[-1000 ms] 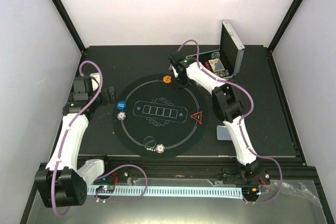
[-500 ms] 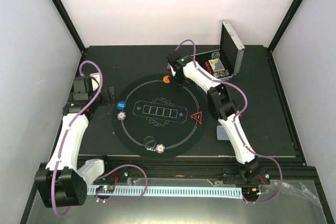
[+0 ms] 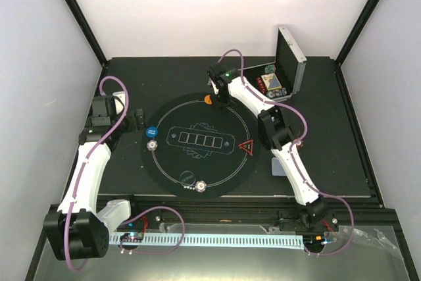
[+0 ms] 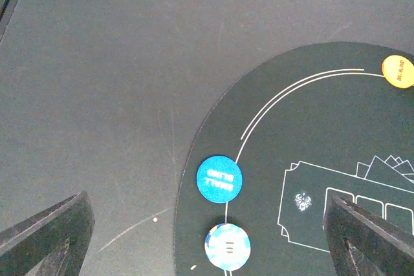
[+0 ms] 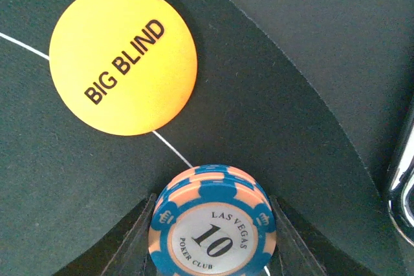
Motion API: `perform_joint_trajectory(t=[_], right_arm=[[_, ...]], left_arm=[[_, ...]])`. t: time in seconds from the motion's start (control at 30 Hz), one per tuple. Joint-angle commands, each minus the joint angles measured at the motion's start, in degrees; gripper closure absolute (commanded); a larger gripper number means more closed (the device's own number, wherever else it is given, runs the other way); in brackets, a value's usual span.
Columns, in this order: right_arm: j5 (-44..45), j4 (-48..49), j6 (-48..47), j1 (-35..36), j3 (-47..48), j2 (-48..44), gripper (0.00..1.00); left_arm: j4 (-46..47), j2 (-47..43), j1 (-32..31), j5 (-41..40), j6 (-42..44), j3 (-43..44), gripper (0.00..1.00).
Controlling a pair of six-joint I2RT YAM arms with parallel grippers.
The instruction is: Distribute texas hold em gaming equipment
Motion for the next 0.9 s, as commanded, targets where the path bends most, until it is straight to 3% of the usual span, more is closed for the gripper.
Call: perform_joint_trajectory(t=[0.0,0.33,0.67,0.87], right_arm=[[0.6,0.1,-0.9,-0.1,1.4,2.2,0.59],[0.4,0.4,-1.5,-0.1,2.7,2.8,0.57],[-0.9,0.5,-3.6,-0.1,0.5,-2.9,0.37],[-4.2,0.0,-4.2,-0.1,-3.8,-14.3,0.24]], left_arm=[[0.2,0.3,-0.2,0.7,0.8,1.4,0.01],[0.2,1.0,-0.2,1.1,0.8,1.5,0.01],[0.1,1.3,-0.3,1.3,0.8,1.6,0.01],[0.1,0.8,-0.3,0.8,0.8,1.6,0.01]])
